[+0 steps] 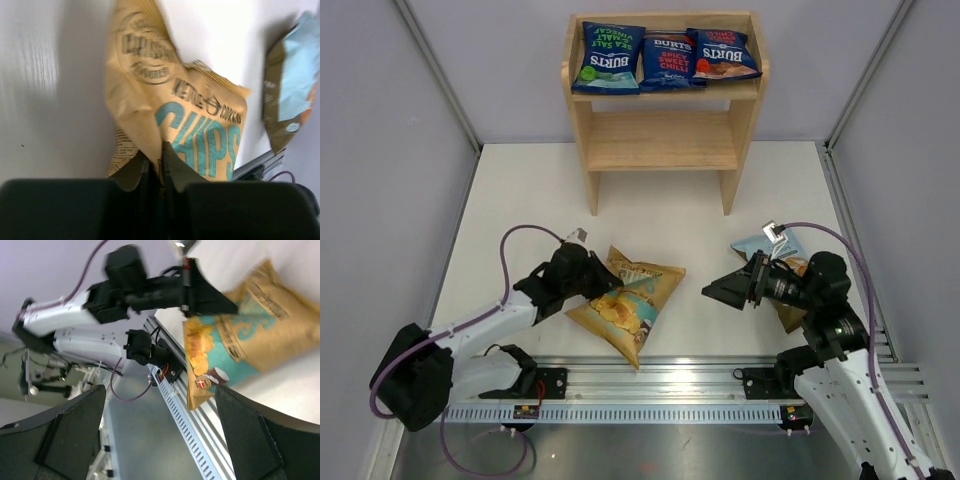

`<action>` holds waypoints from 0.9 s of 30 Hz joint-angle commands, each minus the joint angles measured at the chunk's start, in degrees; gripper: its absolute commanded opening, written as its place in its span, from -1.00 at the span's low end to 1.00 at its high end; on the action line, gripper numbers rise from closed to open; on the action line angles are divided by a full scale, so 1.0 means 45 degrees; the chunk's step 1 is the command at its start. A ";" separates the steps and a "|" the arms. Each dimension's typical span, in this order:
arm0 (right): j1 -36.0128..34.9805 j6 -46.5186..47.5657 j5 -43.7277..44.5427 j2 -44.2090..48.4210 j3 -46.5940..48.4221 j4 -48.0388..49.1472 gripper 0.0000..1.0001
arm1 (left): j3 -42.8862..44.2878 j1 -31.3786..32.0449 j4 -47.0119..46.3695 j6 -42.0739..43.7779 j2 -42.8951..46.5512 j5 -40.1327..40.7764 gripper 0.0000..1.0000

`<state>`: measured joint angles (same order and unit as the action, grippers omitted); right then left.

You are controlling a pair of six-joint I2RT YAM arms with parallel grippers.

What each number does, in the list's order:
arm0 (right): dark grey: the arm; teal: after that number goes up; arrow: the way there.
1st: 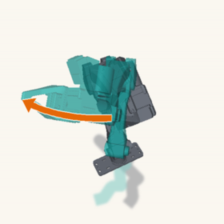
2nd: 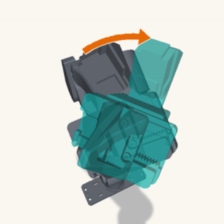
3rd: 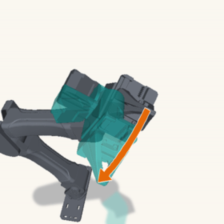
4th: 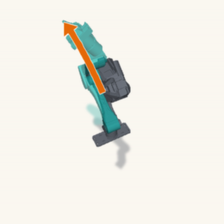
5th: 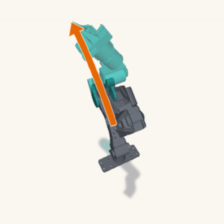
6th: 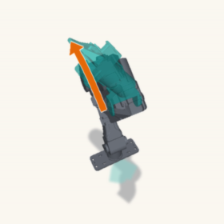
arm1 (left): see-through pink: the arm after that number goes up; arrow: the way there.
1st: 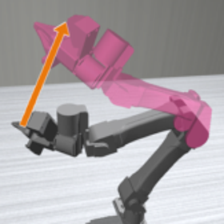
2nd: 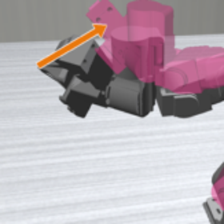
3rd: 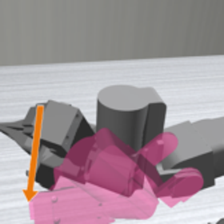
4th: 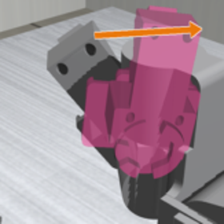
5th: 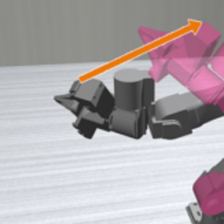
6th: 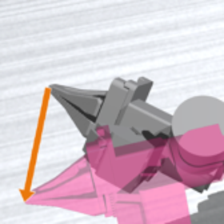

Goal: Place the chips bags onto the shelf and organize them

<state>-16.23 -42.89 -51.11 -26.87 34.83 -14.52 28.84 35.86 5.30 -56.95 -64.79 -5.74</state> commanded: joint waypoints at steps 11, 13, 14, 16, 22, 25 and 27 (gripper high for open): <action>-0.0650 -0.2948 0.1865 -0.3556 -0.2464 0.5877 0.98 | -0.1857 0.0780 -0.1448 -0.4040 0.4940 0.4281 -1.00; -0.1427 -0.3007 0.2353 -0.4006 -0.2641 0.6583 0.99 | -0.2092 0.0899 -0.1587 -0.4413 0.5587 0.4652 -1.00; -0.1819 -0.3046 0.2528 -0.4531 -0.2739 0.7341 0.99 | -0.2151 0.1015 -0.1839 -0.4686 0.6209 0.4789 -1.00; -0.2929 -0.3027 0.3016 -0.5061 -0.2837 0.8340 0.99 | -0.2327 0.1153 -0.2172 -0.4922 0.6760 0.5160 -1.00; -0.5102 -0.1818 0.5398 -0.5669 -0.2526 0.9634 0.99 | -0.2327 0.1816 -0.3188 -0.5489 0.8187 0.6195 -1.00; -0.5943 -0.1055 0.6026 -0.5551 -0.2213 0.9341 0.99 | -0.2269 0.2226 -0.3930 -0.5490 0.8383 0.6781 -1.00; -0.6470 -0.0821 0.6065 -0.5688 -0.1998 0.9224 0.99 | -0.2152 0.2500 -0.4438 -0.5431 0.8325 0.7326 -1.00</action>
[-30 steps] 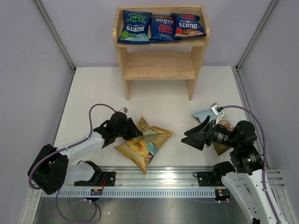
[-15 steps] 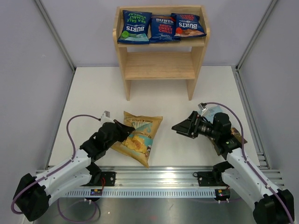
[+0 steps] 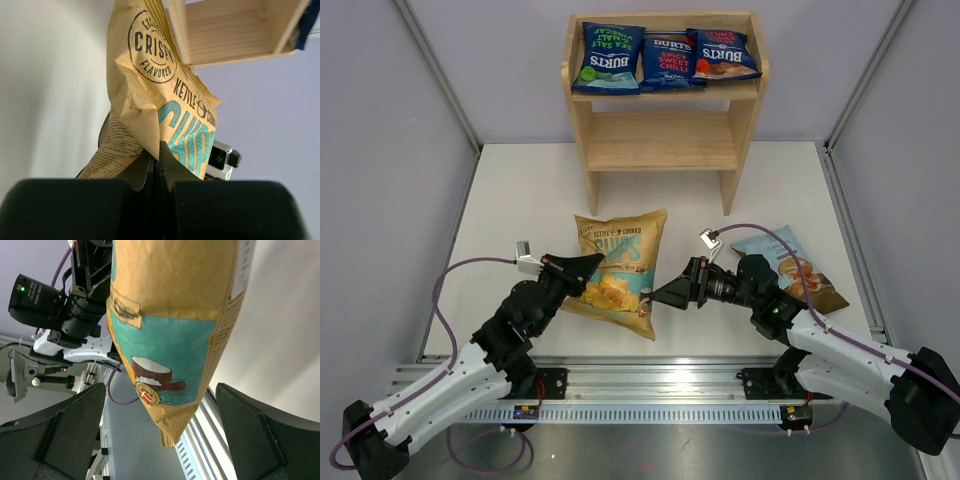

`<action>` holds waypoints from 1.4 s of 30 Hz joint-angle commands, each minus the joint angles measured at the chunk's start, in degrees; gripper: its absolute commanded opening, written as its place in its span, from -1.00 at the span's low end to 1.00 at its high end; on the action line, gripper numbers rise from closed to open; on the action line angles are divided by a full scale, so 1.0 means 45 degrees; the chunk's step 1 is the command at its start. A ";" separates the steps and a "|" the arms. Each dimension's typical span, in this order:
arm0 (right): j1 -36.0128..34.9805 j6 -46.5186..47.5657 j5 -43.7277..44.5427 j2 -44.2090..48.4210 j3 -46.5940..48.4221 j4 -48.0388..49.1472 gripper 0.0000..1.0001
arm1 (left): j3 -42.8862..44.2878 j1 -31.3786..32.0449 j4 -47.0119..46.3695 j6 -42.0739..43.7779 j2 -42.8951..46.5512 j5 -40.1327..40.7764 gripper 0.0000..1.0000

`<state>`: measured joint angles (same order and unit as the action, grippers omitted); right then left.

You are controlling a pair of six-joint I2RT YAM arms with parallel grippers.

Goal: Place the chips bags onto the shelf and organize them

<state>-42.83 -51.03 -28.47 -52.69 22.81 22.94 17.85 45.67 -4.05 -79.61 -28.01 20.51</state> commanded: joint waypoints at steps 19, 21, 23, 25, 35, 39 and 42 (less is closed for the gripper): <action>-0.1654 0.3408 0.3123 0.1568 0.0381 -0.1892 0.99 | 0.1835 0.2273 -0.5720 0.0465 -0.2428 0.2765 -1.00; -0.1654 0.3663 0.3162 0.1902 0.0284 -0.2343 0.99 | 0.1854 0.2312 -0.5740 0.0427 -0.2428 0.2805 -1.00; -0.1655 0.3722 0.2968 0.2214 0.0070 -0.2169 0.99 | 0.1893 0.2331 -0.5875 0.0329 -0.2486 0.2747 -1.00; -0.1654 0.3664 0.1994 0.2138 0.0010 -0.1682 0.99 | 0.1933 0.2351 -0.6031 0.0192 -0.2701 0.2571 -1.00; -0.1654 0.3156 0.0625 0.1550 -0.0322 0.0271 0.98 | 0.2479 0.2878 -0.7087 0.0172 -0.3404 0.2395 -1.00; -0.1654 0.3213 0.0525 0.1786 -0.0127 0.0430 0.40 | 0.2538 0.3112 -0.7224 0.0211 -0.3677 0.2376 -1.00; -0.1674 0.3311 0.0662 0.2098 -0.0068 0.0488 -0.22 | 0.2733 0.3210 -0.6893 0.0270 -0.3795 0.2123 -0.87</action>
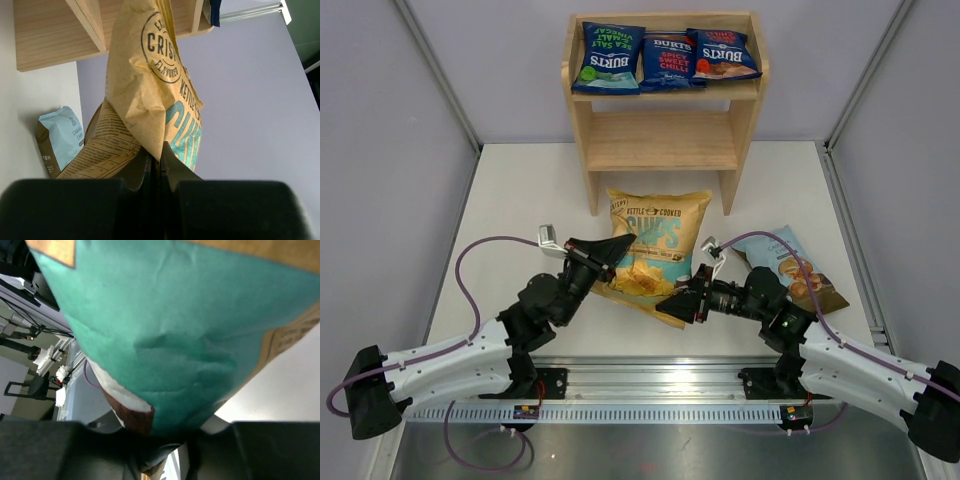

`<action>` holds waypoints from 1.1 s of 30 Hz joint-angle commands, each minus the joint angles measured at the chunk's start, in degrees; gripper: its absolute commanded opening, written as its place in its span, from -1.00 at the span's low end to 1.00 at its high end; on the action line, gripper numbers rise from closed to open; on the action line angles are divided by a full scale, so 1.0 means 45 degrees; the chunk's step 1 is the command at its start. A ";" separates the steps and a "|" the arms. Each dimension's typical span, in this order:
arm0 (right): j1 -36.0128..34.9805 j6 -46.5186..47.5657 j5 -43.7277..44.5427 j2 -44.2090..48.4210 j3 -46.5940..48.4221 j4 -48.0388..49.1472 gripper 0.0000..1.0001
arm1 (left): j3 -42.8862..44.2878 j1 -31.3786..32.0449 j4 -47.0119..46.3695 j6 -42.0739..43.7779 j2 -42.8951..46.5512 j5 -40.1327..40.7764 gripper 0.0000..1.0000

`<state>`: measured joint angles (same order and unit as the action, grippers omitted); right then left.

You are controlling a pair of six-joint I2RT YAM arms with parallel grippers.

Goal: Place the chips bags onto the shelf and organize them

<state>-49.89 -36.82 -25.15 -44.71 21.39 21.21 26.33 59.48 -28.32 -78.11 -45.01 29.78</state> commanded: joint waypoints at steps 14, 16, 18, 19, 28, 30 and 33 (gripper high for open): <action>-0.0086 0.1443 -0.1423 0.2161 0.1223 -0.1352 -0.78 | 0.3639 0.0102 0.3710 0.6960 0.1290 -0.1165 0.98; -0.0086 0.1715 -0.1443 0.2395 0.1612 -0.2034 -0.79 | 0.4168 0.0121 0.5038 0.8854 0.1642 -0.1596 0.98; -0.0086 0.1931 -0.1793 0.2610 0.1828 -0.2349 -0.79 | 0.4422 0.0102 0.5839 1.0219 0.2208 -0.2473 0.98; -0.0086 0.2067 -0.2027 0.2766 0.1984 -0.2428 -0.79 | 0.4500 0.0082 0.6249 1.0634 0.2365 -0.2999 0.98; -0.0086 0.3259 -0.5290 0.3001 0.3040 -0.3034 -0.80 | 0.6530 0.0063 0.9668 1.2104 0.2210 -0.7539 0.98; -0.0086 0.3415 -0.5446 0.3176 0.3196 -0.3209 -0.80 | 0.6513 0.0063 1.0080 1.1714 0.2502 -0.7224 0.98; -0.0105 0.3571 -0.5603 0.3256 0.3352 -0.3365 -0.80 | 0.6552 0.0063 1.0237 1.1225 0.2952 -0.7456 0.98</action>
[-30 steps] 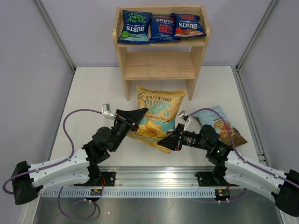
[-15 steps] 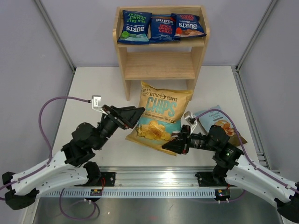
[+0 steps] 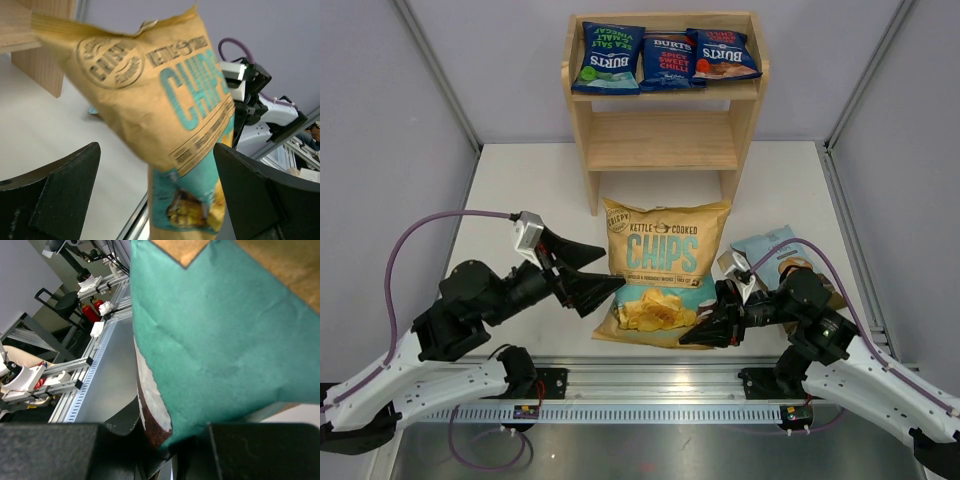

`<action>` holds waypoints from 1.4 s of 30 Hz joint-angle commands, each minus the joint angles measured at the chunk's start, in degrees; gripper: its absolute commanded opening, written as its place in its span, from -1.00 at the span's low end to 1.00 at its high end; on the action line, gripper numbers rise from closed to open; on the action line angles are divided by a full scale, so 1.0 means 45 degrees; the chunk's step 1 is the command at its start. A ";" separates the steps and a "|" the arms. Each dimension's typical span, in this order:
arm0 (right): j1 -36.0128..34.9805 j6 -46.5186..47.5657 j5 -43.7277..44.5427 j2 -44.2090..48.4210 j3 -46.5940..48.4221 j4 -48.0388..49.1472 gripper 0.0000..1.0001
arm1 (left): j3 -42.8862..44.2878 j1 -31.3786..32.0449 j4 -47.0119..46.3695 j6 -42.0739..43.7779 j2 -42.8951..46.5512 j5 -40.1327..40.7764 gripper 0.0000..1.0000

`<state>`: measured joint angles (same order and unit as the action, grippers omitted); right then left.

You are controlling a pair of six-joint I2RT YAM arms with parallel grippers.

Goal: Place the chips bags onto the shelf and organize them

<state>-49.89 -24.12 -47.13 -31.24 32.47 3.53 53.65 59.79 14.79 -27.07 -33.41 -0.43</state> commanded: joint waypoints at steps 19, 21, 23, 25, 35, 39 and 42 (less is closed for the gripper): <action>-0.0086 0.0926 -0.4193 -0.0752 0.2296 0.1229 -0.78 | 0.0618 -0.0005 -0.2580 -0.1952 -0.1150 -0.5410 0.98; -0.0105 0.1237 -0.4310 -0.0966 0.2647 0.0488 -0.78 | 0.0520 -0.0005 -0.3226 -0.2265 -0.1325 -0.5724 0.98; -0.0086 0.1549 -0.4252 -0.1238 0.3094 -0.0620 -0.77 | 0.0403 -0.0005 -0.4044 -0.2499 -0.1423 -0.6076 0.98; -0.0086 0.2155 -0.4058 -0.1357 0.3369 -0.1562 -0.77 | 0.0383 -0.0005 -0.4223 -0.2578 -0.1521 -0.6078 0.89; -0.0086 0.3289 -0.2769 -0.1320 0.3878 -0.3556 -0.67 | 0.0013 -0.0005 -0.3481 -0.1642 -0.1171 -0.3580 -0.37; -0.0105 0.3348 -0.0784 -0.0949 0.3937 -0.3987 -0.28 | -0.0883 -0.0005 -0.4143 -0.1738 -0.0546 -0.2349 -0.42; -0.0086 0.2744 0.1367 -0.0383 0.3723 -0.3949 0.17 | -0.1412 -0.0005 -0.4944 -0.2108 0.0098 -0.1100 -0.52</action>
<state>-49.89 -11.20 -51.53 -35.44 47.27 -15.70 48.93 59.72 -0.56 -36.07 -35.22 -13.58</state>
